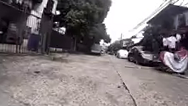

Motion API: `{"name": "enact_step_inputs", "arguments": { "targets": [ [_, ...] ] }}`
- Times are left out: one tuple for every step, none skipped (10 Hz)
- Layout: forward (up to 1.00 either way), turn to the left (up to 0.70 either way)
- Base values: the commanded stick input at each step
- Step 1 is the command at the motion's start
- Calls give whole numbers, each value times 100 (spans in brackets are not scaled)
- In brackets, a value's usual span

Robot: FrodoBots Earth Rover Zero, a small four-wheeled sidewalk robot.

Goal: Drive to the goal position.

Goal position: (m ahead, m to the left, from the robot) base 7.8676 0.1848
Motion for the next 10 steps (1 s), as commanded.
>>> {"name": "enact_step_inputs", "arguments": {
  "targets": [
    [100,0],
    [100,0],
    [100,0],
    [100,0],
    [100,0],
    [100,0],
    [100,0],
    [100,0],
    [100,0],
    [100,0]
  ]
}}
